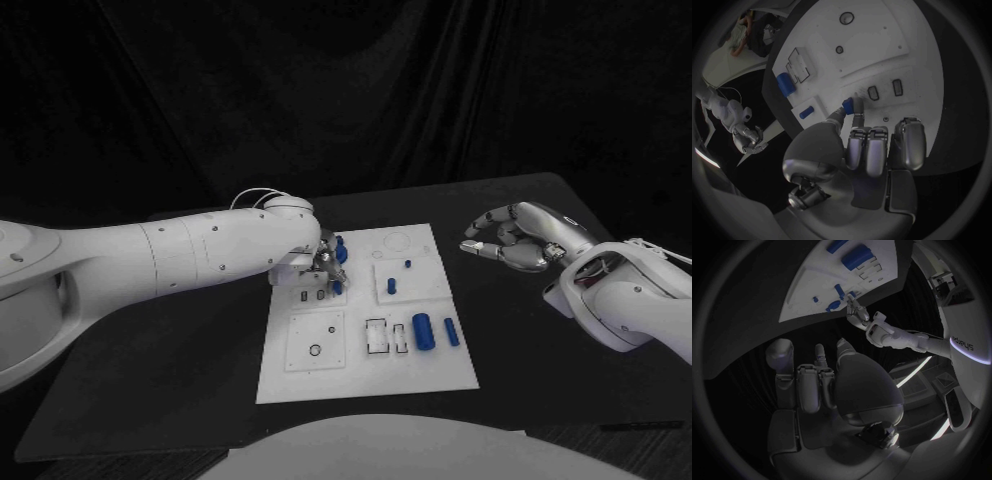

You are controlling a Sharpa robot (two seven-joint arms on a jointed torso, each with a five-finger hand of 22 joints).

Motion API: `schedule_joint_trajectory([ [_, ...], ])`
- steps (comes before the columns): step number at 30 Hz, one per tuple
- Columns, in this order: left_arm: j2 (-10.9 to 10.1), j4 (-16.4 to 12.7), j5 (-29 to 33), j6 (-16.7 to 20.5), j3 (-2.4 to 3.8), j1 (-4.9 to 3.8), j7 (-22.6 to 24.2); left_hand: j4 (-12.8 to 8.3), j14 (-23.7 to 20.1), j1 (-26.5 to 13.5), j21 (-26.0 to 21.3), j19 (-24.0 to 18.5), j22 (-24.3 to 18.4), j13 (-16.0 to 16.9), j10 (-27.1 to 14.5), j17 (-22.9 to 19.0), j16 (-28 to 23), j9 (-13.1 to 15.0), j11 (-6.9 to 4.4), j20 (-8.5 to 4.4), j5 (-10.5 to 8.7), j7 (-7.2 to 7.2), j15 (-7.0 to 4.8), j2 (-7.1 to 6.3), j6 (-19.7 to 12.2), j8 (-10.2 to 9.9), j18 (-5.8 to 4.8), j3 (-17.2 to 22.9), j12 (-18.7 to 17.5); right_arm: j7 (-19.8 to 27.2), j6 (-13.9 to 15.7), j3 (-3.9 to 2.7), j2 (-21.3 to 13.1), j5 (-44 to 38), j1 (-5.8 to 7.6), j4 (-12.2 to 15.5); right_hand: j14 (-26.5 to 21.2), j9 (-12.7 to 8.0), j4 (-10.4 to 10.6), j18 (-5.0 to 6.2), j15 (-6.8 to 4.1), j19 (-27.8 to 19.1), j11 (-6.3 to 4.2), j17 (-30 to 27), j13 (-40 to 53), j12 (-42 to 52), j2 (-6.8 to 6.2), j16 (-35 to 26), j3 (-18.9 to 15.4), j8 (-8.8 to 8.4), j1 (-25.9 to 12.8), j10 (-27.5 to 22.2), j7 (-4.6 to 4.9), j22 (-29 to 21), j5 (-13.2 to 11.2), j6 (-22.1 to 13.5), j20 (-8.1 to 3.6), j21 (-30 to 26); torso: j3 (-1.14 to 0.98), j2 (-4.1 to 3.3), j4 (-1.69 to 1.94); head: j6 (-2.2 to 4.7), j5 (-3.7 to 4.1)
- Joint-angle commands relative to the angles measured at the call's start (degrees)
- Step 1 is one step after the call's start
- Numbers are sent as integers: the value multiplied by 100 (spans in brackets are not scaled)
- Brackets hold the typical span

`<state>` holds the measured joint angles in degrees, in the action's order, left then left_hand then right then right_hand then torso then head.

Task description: Assemble the parts on the task board

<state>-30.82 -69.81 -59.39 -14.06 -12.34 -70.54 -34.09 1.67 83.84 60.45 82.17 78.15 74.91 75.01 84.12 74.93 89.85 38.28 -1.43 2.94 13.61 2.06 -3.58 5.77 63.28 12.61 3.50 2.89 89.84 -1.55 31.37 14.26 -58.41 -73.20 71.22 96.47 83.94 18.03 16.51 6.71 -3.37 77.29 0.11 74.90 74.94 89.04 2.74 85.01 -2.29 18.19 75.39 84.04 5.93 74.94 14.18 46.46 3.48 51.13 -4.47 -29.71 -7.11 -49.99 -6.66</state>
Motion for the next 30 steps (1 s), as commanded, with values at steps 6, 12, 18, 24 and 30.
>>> schedule_joint_trajectory([
  [6,-12,-13,-4,48,4,10,102,71,616,-282,-59,-12,397,1499,588,1507,15,48,17,-2,-329,34,2,-35,60,-95,1,80,16,-92,-30,-4,-1,-10,-20,-7,365,-9,-31,-21,47,28,50,775,1395,-22,21,1,-8,37,61,512,-9,645,30,45,-1,-31,-2,2,1,-1,-4],
  [12,-24,-25,-4,11,4,12,78,244,616,-566,-81,-9,412,1499,588,1507,15,109,38,17,-639,55,20,-87,101,-156,2,9,16,-100,-40,-4,-1,-10,-23,-12,364,-11,-30,-20,47,27,50,774,1393,-25,19,0,-10,36,62,510,-8,645,28,45,0,-33,1,4,1,-1,10],
  [18,-42,-44,-5,-2,4,14,60,374,616,-724,-95,-6,425,1499,588,1507,15,159,47,27,-862,62,29,-115,130,-189,3,-86,16,-105,-43,-4,-6,-10,-27,-13,364,-11,-30,-20,47,27,50,774,1393,-25,19,0,-10,36,62,510,-8,645,28,45,0,-33,2,0,4,-1,22],
  [24,-61,-66,-7,-11,4,17,29,441,616,-797,-92,11,445,1499,588,1507,15,195,46,29,-980,57,30,-129,169,-191,0,-141,16,-109,-53,-4,-5,-10,-34,-16,364,-11,-30,-20,47,27,50,774,1393,-25,19,0,-10,36,62,510,-8,645,28,45,0,-33,3,1,1,-1,7],
  [30,-84,-97,-17,-5,4,19,-6,455,616,-804,-84,27,460,1499,588,1507,15,226,37,27,-997,43,26,-131,222,-168,-3,-154,16,-113,-65,-4,-6,-10,-40,-23,364,-11,-30,-20,47,27,50,774,1393,-25,19,0,-10,36,62,510,-8,645,28,45,0,-33,4,1,2,-1,15],
])
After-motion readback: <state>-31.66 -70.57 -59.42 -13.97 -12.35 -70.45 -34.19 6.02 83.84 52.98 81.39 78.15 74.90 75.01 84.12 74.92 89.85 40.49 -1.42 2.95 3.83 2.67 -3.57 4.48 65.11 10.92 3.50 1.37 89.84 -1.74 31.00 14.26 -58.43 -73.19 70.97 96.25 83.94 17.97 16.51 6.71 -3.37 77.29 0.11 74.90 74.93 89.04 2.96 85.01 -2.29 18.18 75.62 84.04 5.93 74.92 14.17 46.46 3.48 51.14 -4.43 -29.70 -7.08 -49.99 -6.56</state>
